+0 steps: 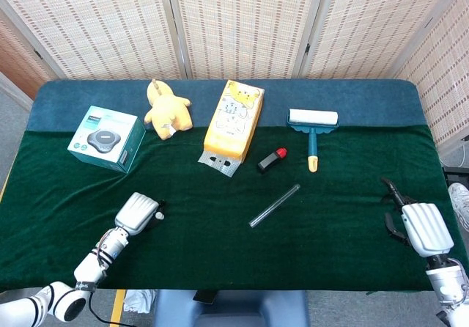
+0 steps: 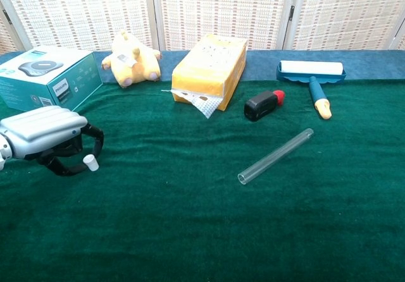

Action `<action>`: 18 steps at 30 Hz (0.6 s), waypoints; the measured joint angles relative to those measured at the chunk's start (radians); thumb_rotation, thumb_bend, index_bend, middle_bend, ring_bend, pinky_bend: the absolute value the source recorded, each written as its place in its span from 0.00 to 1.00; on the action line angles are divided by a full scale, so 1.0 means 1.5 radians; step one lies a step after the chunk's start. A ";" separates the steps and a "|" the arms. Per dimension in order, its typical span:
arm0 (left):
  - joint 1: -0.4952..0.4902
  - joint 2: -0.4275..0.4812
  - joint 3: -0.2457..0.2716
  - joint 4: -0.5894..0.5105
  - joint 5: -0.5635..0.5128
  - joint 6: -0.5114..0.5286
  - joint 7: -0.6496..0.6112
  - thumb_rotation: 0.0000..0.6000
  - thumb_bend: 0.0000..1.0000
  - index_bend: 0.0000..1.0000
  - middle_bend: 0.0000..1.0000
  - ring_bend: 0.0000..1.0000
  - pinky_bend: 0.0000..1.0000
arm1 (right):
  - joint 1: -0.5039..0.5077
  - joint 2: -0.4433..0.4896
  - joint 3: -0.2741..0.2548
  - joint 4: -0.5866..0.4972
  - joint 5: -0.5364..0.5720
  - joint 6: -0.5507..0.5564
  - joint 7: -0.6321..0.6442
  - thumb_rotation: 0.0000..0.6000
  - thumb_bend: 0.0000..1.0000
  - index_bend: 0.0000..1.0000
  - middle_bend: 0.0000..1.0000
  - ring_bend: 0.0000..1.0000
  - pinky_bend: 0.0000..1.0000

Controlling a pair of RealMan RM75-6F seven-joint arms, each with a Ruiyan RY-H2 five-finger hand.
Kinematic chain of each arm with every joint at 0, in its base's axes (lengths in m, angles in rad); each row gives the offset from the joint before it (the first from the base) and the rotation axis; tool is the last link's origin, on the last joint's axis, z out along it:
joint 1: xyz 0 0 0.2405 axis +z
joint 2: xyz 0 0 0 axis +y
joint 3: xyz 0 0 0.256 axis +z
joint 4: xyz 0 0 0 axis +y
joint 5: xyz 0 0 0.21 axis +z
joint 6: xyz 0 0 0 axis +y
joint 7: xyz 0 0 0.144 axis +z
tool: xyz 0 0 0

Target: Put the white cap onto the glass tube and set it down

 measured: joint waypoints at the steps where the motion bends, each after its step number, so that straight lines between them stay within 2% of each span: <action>1: 0.000 0.000 0.000 0.000 0.000 0.000 -0.002 1.00 0.46 0.55 1.00 0.87 0.83 | 0.000 0.000 0.000 0.000 0.000 0.000 -0.001 1.00 0.65 0.03 0.42 0.47 0.62; 7: 0.000 0.012 0.001 -0.012 0.006 0.008 -0.024 1.00 0.47 0.58 1.00 0.87 0.83 | 0.006 0.000 0.001 -0.005 -0.007 -0.004 -0.008 1.00 0.65 0.06 0.43 0.49 0.63; 11: 0.004 0.034 0.001 -0.039 0.012 0.022 -0.049 1.00 0.47 0.59 1.00 0.87 0.83 | 0.019 0.003 0.002 -0.013 -0.016 -0.019 -0.027 1.00 0.65 0.09 0.50 0.54 0.67; 15: 0.012 0.060 0.000 -0.070 0.019 0.044 -0.062 1.00 0.47 0.59 1.00 0.87 0.83 | 0.039 0.002 0.008 -0.022 -0.020 -0.040 -0.080 1.00 0.65 0.16 0.62 0.68 0.81; 18: 0.018 0.079 -0.001 -0.094 0.023 0.059 -0.067 1.00 0.47 0.59 1.00 0.87 0.83 | 0.070 -0.001 0.016 -0.035 -0.020 -0.080 -0.121 1.00 0.59 0.24 0.78 0.81 0.95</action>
